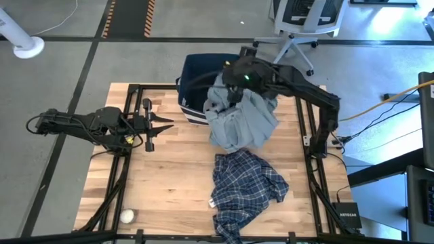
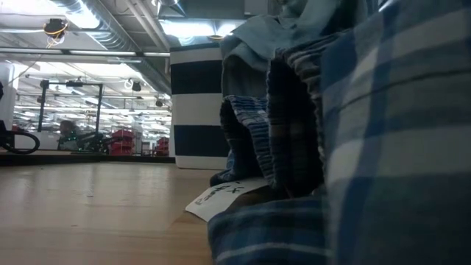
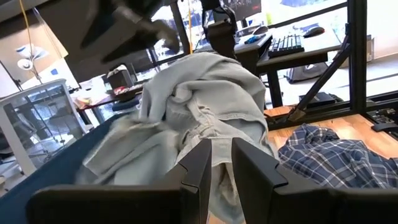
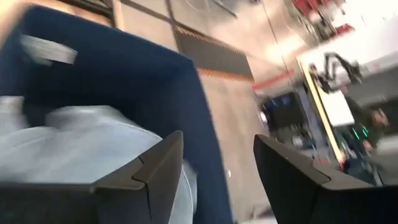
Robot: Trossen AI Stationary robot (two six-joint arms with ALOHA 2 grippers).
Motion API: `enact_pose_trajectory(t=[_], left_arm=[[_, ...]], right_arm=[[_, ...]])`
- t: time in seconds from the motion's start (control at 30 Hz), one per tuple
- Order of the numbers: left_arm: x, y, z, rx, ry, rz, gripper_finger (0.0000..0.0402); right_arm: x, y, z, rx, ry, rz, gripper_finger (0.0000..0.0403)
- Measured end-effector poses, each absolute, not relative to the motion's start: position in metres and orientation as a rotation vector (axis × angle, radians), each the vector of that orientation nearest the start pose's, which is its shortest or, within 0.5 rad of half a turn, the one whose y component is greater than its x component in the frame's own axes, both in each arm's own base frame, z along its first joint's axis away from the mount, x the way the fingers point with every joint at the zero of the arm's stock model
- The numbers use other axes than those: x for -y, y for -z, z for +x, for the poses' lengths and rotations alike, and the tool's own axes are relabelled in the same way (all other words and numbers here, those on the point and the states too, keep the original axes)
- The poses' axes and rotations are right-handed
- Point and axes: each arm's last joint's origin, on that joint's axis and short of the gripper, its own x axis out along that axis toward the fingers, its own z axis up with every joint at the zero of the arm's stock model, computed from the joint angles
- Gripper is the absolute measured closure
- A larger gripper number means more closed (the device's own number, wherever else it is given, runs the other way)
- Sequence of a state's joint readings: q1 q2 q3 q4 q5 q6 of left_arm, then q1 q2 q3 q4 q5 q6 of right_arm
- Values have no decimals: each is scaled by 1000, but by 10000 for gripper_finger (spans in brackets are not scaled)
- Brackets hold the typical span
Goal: Sort clothes
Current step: Put the blue jeans into the blue bin
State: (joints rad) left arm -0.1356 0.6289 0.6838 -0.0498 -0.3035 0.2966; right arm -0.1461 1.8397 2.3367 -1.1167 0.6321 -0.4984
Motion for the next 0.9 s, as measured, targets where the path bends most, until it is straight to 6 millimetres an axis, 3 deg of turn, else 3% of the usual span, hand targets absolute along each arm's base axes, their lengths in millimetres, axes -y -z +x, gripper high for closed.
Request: enact_pose_trajectory(t=[0.2, 0.4, 0.67, 0.77, 0.9], left_arm=[[11, -333, 143, -15, -168, 293, 343], [11, -333, 143, -13, -168, 292, 343], [11, -333, 143, -12, -168, 294, 343], [11, -333, 143, -11, -168, 292, 343], [11, -334, 143, -10, -169, 287, 343]], right_arm=[[4, -480, 336, -752, 368, -644, 188], [-76, -455, 333, -778, 143, -660, 188], [-169, -382, 315, -921, -36, -696, 188], [-187, -350, 305, -997, -29, -683, 188], [-194, -306, 294, -1119, 17, -639, 188]])
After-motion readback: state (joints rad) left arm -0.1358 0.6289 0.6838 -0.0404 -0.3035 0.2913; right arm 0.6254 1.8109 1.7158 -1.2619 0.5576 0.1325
